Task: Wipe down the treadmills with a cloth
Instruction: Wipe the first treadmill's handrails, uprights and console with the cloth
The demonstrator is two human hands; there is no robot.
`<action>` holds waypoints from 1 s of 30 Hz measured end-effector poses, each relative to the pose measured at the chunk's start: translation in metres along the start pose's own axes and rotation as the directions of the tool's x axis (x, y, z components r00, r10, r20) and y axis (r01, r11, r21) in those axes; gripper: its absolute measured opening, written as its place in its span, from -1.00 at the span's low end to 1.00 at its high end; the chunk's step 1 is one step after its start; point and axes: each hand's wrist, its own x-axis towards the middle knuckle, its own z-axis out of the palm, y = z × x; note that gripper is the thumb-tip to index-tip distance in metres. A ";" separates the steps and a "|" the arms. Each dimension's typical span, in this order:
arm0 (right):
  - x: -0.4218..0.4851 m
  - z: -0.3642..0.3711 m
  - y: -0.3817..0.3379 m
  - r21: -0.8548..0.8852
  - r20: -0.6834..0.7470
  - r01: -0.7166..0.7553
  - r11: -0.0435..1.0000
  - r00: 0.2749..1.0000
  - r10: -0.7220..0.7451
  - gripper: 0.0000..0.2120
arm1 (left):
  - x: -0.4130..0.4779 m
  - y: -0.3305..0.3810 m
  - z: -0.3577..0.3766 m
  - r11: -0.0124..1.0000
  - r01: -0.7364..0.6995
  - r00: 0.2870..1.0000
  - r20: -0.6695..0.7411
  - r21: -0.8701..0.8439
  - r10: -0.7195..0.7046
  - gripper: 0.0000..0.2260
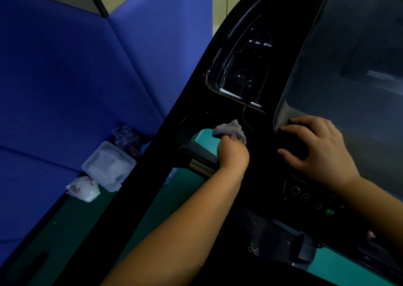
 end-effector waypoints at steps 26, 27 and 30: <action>0.000 -0.003 0.000 0.003 0.020 -0.005 1.000 1.000 0.005 -0.51 | -0.014 0.015 0.017 0.922 -0.183 0.957 -0.278 -0.342 0.086 -0.81; 0.001 -0.003 0.000 0.001 0.021 -0.007 1.000 1.000 0.007 -0.50 | -0.021 0.005 0.017 0.939 -0.229 0.957 -0.233 -0.256 0.170 -0.80; 0.000 -0.002 -0.001 0.001 0.014 -0.010 1.000 1.000 0.010 -0.50 | -0.026 -0.024 0.016 0.919 -0.393 0.913 -0.131 -0.033 0.386 -0.66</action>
